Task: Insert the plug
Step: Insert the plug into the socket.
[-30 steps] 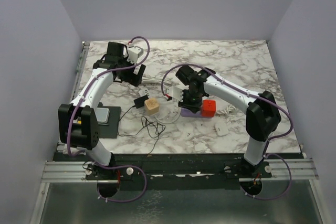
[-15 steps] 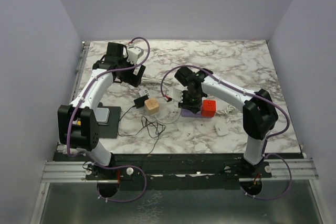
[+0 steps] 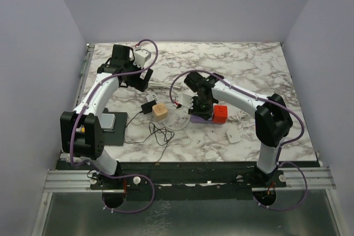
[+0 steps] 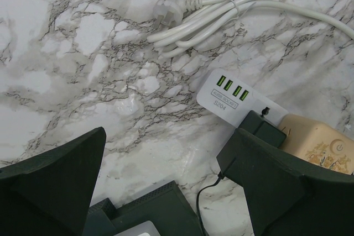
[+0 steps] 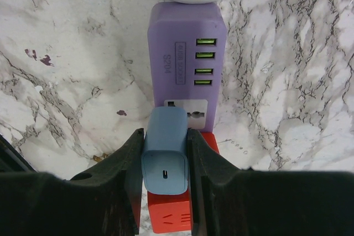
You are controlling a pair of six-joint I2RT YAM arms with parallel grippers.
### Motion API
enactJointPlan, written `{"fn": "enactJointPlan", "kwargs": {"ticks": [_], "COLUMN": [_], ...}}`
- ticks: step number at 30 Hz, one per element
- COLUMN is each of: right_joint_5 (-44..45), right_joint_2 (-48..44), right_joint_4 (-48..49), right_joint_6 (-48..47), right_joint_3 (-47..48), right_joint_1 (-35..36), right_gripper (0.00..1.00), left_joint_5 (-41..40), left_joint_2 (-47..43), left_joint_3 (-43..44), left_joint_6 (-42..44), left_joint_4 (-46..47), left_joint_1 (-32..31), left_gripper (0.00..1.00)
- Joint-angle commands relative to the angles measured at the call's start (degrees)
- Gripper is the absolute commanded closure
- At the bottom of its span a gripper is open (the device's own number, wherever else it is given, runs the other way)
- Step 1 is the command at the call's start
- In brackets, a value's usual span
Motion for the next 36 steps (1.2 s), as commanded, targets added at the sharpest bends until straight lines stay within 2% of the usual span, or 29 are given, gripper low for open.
{"fn": "enactJointPlan", "kwargs": {"ticks": [1,16,27,36], "right_joint_5": [1.7,0.6,-4.2,-4.6], "right_joint_2": [0.3,-1.1,-5.7,-3.1], "right_joint_4": [1.1,4.6,12.3,14.2], "right_joint_6": [-0.4,-0.8,0.0,-0.4], "right_joint_3": [-1.4,-5.6,-13.5,-17.4], "right_joint_1": [0.4,-0.8,-4.3,-5.5], "right_gripper": [0.99,0.99,0.99,0.99], "left_joint_5": [-0.9,-1.7,-3.0,-2.9], "left_joint_2": [-2.0,-2.8,-3.2,-3.6], "left_joint_3": [-0.6,-0.4,0.2,1.1], "left_joint_6": [0.6,0.9,1.3,0.8], "left_joint_4": [0.1,0.1,-0.7,-1.0], "left_joint_1": [0.0,0.0,-0.1,0.0], "left_gripper": [0.01,0.01,0.01,0.01]}}
